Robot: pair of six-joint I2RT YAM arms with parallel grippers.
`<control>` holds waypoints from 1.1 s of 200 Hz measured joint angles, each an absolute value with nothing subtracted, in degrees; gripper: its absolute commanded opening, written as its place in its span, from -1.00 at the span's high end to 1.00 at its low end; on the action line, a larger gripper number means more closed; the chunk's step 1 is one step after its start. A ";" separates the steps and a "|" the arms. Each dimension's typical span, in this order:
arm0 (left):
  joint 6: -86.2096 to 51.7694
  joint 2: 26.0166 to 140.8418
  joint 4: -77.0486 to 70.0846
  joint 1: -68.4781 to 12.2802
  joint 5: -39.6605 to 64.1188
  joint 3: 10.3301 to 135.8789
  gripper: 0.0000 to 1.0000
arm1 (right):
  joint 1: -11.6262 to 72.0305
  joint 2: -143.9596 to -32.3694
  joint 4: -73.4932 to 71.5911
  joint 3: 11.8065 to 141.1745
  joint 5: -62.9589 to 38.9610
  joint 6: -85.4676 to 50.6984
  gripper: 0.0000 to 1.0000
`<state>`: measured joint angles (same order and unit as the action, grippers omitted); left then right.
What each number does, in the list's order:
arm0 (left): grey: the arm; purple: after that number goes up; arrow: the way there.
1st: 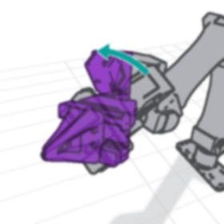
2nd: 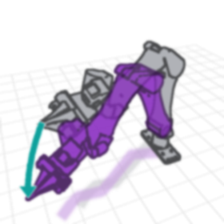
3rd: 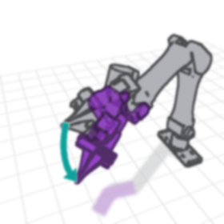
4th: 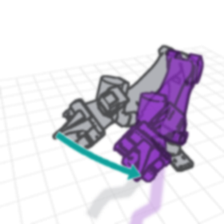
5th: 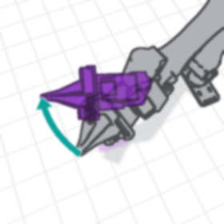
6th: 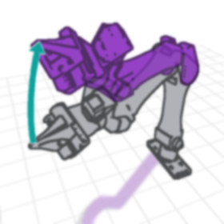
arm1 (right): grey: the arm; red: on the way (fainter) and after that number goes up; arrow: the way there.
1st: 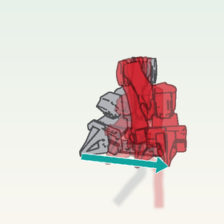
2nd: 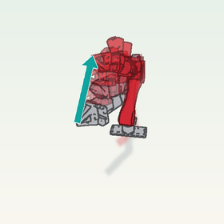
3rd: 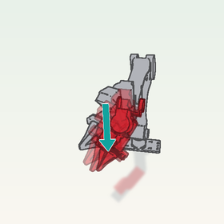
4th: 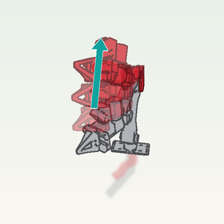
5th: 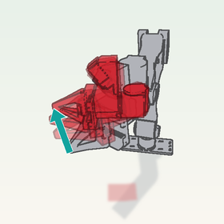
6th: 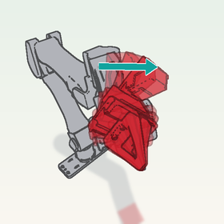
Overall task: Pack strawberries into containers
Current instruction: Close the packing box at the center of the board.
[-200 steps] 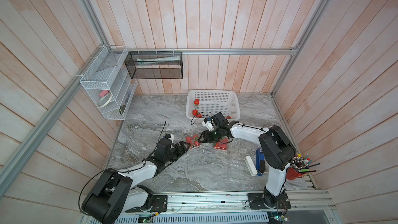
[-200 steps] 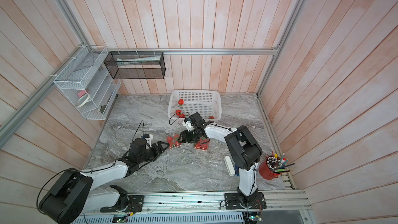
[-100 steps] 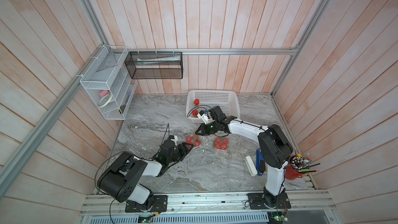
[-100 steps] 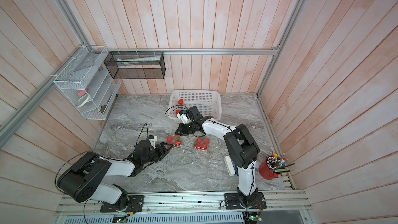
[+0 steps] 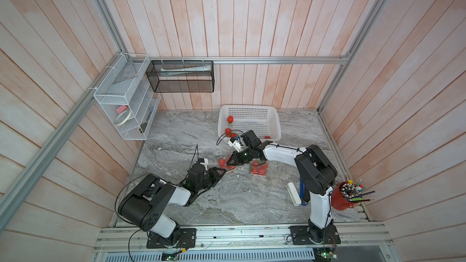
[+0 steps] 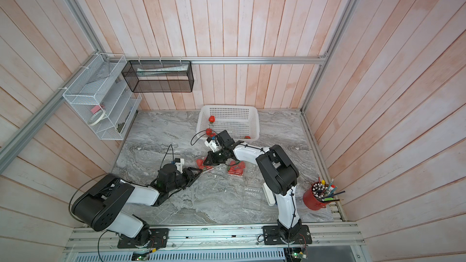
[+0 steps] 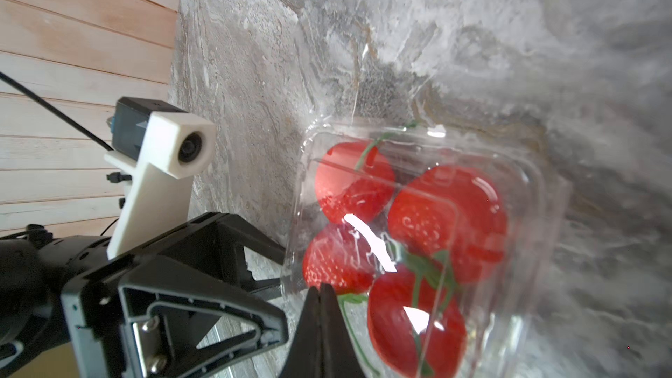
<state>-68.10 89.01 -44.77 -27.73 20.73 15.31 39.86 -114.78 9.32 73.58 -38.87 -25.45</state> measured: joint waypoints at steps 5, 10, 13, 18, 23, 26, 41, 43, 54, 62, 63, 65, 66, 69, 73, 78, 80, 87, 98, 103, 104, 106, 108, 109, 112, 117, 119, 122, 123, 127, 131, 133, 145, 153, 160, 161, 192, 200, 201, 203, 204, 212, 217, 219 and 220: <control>-68.07 89.32 -45.04 -27.73 20.73 15.31 0.16 | 39.86 -114.78 9.17 73.28 -38.92 -25.47 0.90; -68.07 89.62 -45.28 -27.73 20.75 15.31 0.19 | 39.88 -114.78 8.95 73.06 -38.98 -25.47 0.90; -68.27 89.89 -45.45 -27.73 20.71 15.31 0.20 | 39.88 -114.80 8.80 72.95 -39.03 -25.52 0.90; -68.31 90.17 -45.63 -27.70 20.71 15.31 0.22 | 39.88 -114.83 8.60 72.82 -39.11 -25.52 0.90; -68.27 90.43 -45.91 -27.73 20.75 15.31 0.23 | 39.90 -114.87 8.45 72.77 -39.18 -25.52 0.90; -68.51 90.61 -46.02 -27.73 20.73 15.31 0.25 | 39.90 -114.93 8.32 72.75 -39.27 -25.56 0.90; -68.62 91.02 -46.98 -27.73 20.73 15.33 0.34 | 39.94 -115.22 7.49 72.47 -39.55 -25.74 0.90; -68.62 91.07 -47.13 -27.70 20.75 15.33 0.34 | 39.97 -115.22 7.46 72.44 -39.53 -25.74 0.90; -68.75 91.20 -47.55 -27.73 20.73 15.35 0.39 | 40.01 -115.42 7.22 72.18 -39.81 -25.89 0.90; -68.73 91.20 -47.62 -27.70 20.75 15.35 0.42 | 40.03 -115.48 7.09 72.10 -40.03 -25.93 0.90; -68.77 91.20 -47.64 -27.70 20.73 15.35 0.43 | 40.03 -115.50 7.09 72.10 -40.05 -25.93 0.90; -68.93 91.20 -47.66 -27.73 20.73 15.38 0.43 | 40.05 -115.50 7.03 72.10 -40.07 -25.93 0.90; -68.90 91.20 -47.66 -27.70 20.71 15.38 0.44 | 40.05 -115.50 7.01 72.07 -40.10 -25.93 0.90; -68.77 91.20 -47.70 -27.73 20.75 15.38 0.45 | 40.05 -115.50 6.96 72.07 -40.18 -25.93 0.90; -68.88 91.20 -47.75 -27.70 20.71 15.38 0.46 | 40.07 -115.50 6.87 72.03 -40.23 -25.93 0.90; -68.88 91.20 -47.81 -27.73 20.73 15.38 0.49 | 40.10 -115.50 6.83 72.03 -40.23 -25.96 0.90; -68.88 91.20 -47.81 -27.70 20.71 15.40 0.49 | 40.10 -115.50 6.81 72.03 -40.25 -25.93 0.90; -68.82 91.20 -47.88 -27.73 20.73 15.42 0.51 | 40.10 -115.52 6.70 72.03 -40.36 -25.96 0.91; -68.90 91.20 -47.99 -27.73 20.73 15.44 0.56 | 40.10 -115.52 6.50 71.99 -40.42 -25.96 0.90; -68.79 91.20 -47.92 -27.73 20.73 15.46 0.57 | 40.10 -115.52 6.39 71.96 -40.49 -25.96 0.90; -68.84 91.20 -47.94 -27.73 20.73 15.46 0.57 | 40.10 -115.52 6.39 71.96 -40.47 -25.96 0.90; -68.86 91.20 -47.90 -27.73 20.69 15.46 0.57 | 40.10 -115.52 6.35 71.96 -40.49 -25.96 0.90; -68.79 91.20 -47.83 -27.73 20.71 15.46 0.57 | 40.10 -115.55 6.33 71.96 -40.53 -25.96 0.90; -68.82 91.20 -47.81 -27.70 20.73 15.46 0.57 | 40.10 -115.55 6.33 71.96 -40.53 -25.96 0.90; -68.82 91.20 -47.79 -27.73 20.71 15.46 0.57 | 40.10 -115.57 6.28 71.96 -40.58 -25.96 0.90; -68.82 91.20 -47.77 -27.73 20.71 15.46 0.59 | 40.10 -115.61 6.20 71.96 -40.60 -25.98 0.90; -68.84 91.20 -47.79 -27.73 20.69 15.49 0.60 | 40.10 -115.63 6.17 71.96 -40.60 -25.98 0.90; -68.82 91.20 -47.77 -27.73 20.71 15.49 0.60 | 40.10 -115.68 6.17 71.96 -40.62 -25.98 0.90; -68.82 91.20 -47.77 -27.73 20.71 15.49 0.60 | 40.10 -115.70 6.15 71.96 -40.62 -25.98 0.90; -68.82 91.20 -47.75 -27.70 20.71 15.46 0.60 | 40.10 -115.74 6.09 71.96 -40.64 -25.98 0.90; -68.82 91.20 -47.72 -27.70 20.71 15.49 0.60 | 40.10 -115.83 6.04 71.96 -40.64 -25.98 0.90; -68.82 91.20 -47.70 -27.70 20.69 15.49 0.60 | 40.10 -115.85 6.00 71.96 -40.64 -26.00 0.90; -68.82 91.20 -47.66 -27.70 20.71 15.49 0.58 | 40.10 -115.98 5.96 71.96 -40.82 -26.13 0.90; -68.82 91.18 -47.62 -27.73 20.71 15.49 0.53 | 40.10 -115.98 5.98 71.96 -40.88 -26.13 0.90; -68.75 91.15 -47.57 -27.73 20.71 15.49 0.47 | 40.10 -115.98 5.98 71.99 -40.97 -26.13 0.90; -68.90 91.15 -47.55 -27.70 20.71 15.49 0.45 | 40.10 -115.98 5.98 71.96 -40.99 -26.13 0.90; -67.70 87.39 -43.81 -26.92 20.69 15.49 -0.07 | 40.10 -115.28 7.05 72.05 -40.38 -25.71 0.89; -66.89 84.88 -41.65 -26.13 20.71 15.55 -0.18 | 40.01 -114.52 8.08 72.05 -39.40 -25.41 0.88; -67.07 84.66 -41.47 -26.06 20.71 15.55 -0.18 | 40.01 -114.43 8.19 72.05 -39.29 -25.43 0.89; -67.11 84.05 -40.93 -25.87 20.60 15.64 -0.20 | 39.99 -114.19 8.43 72.05 -39.05 -25.41 0.88; -66.65 83.53 -40.51 -25.71 20.60 15.66 -0.20 | 39.97 -114.04 8.64 72.05 -38.85 -25.30 0.88; -65.52 80.60 -37.93 -24.93 20.36 16.05 -0.25 | 39.83 -112.95 9.78 72.05 -37.78 -25.17 0.89; -64.99 78.65 -35.88 -24.45 19.94 16.62 -0.27 | 39.70 -112.16 10.52 72.05 -37.04 -25.08 0.88; -64.58 78.06 -35.33 -24.34 19.81 16.78 -0.27 | 39.66 -111.94 10.76 72.05 -36.73 -24.99 0.88; -64.31 77.52 -34.74 -24.27 19.64 16.97 -0.27 | 39.59 -111.70 11.03 72.05 -36.42 -25.02 0.88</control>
<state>-64.31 77.52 -34.74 -24.27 19.64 16.97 39.59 -111.70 11.03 72.05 -36.42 -25.02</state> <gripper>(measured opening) 0.617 0.058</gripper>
